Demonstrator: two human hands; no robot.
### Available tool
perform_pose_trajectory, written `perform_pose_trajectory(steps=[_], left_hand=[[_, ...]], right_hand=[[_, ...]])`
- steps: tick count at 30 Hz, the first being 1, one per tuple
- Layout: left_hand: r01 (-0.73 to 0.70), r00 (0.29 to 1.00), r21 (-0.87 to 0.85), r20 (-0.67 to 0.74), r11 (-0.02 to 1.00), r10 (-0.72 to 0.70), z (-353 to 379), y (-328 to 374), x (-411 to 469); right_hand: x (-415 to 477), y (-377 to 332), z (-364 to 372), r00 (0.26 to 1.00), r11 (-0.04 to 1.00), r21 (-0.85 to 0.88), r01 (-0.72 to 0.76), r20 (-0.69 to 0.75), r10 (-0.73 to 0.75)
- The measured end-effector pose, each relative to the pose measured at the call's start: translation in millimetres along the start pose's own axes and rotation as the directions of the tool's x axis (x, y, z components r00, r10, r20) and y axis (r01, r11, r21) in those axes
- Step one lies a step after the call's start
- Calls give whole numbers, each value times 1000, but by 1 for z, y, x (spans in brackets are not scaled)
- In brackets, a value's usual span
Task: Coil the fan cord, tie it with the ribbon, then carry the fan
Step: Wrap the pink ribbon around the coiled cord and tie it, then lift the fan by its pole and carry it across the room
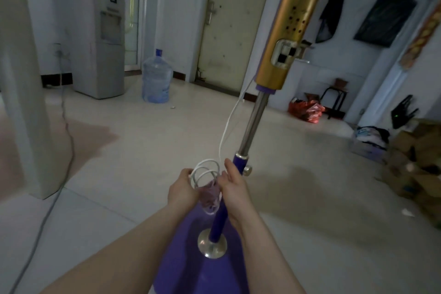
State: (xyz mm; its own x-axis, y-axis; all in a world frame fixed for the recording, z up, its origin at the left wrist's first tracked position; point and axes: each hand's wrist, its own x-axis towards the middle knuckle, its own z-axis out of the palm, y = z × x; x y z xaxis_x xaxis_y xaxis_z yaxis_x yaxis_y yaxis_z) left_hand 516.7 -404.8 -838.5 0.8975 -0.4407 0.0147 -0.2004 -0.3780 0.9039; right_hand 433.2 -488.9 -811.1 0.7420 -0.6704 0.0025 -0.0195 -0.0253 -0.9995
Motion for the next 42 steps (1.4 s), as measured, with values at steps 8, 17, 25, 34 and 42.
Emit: perform_pose_trajectory(steps=[8,17,25,34,42], left_hand=[[-3,994,146,111,989,-14,18,40,19],[-34,983,274,182,961,-17,12,73,27],[-265,958,-55,102,963,269,14,113,19],[-320,915,-227,178,920,362,22,172,16],[-247,953,-123,148,961,264,32,196,27]], right_hand=[[7,-50,-39,998,992,-111,58,16,-57],[1,-100,-52,988,971,-187,152,36,-148],[0,-168,-60,865,864,-374,337,-240,-441],[35,-260,-47,787,808,-474,350,-319,-528],[62,-265,-41,822,860,-395,324,-332,-463]])
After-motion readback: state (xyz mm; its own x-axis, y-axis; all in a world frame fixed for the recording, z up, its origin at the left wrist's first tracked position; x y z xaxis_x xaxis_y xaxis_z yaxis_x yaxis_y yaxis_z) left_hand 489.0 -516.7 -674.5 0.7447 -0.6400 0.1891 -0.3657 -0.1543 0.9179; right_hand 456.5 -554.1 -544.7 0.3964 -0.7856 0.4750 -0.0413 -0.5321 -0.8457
